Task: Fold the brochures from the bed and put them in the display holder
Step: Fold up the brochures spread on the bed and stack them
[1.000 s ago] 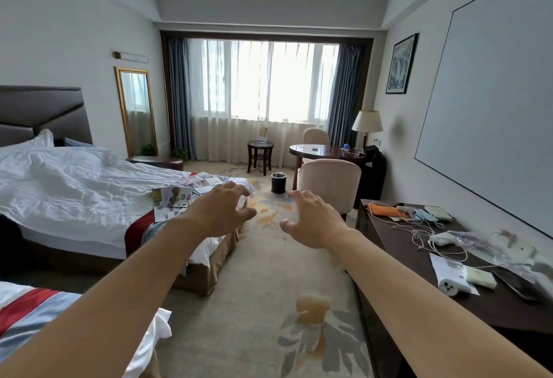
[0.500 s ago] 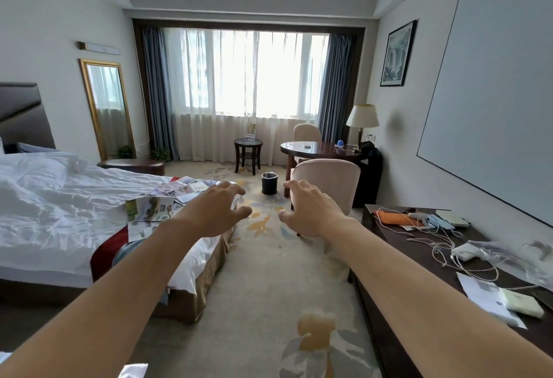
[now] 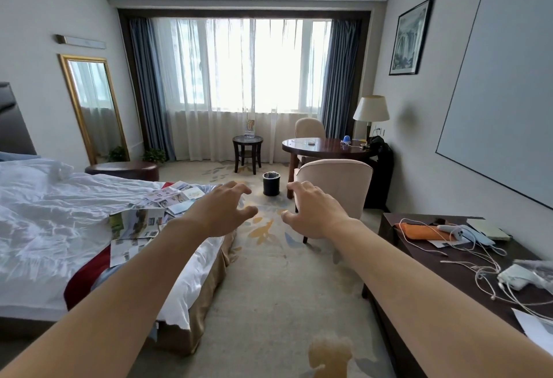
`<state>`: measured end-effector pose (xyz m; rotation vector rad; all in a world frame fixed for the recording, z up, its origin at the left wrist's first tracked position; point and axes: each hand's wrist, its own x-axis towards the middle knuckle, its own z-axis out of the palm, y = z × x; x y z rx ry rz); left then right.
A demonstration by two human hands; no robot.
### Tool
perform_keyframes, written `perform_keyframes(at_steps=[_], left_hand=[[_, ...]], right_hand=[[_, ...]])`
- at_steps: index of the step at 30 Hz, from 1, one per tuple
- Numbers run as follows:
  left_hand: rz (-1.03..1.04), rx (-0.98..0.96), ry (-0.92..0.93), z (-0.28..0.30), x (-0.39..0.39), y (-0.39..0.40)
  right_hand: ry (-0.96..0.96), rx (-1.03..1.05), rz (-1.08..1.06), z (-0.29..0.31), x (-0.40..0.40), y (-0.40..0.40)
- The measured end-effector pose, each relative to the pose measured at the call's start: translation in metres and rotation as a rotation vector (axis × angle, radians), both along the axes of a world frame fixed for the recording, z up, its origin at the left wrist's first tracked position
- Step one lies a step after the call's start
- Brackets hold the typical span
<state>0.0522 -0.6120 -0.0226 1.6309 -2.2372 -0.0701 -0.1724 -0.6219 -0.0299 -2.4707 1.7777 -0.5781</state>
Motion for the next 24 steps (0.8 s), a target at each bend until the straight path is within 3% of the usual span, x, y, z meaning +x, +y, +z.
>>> perform_keyframes(at_steps=[12,24], left_hand=[[-0.006,0.033,0.01,-0.007,-0.029,-0.22],[-0.048,0.027,0.014,-0.011,-0.002,-0.46]], right_hand=[[-0.008,-0.011,0.009,0.002,-0.021,-0.219],[-0.045,0.007,-0.009,-0.003,0.007,-0.443]])
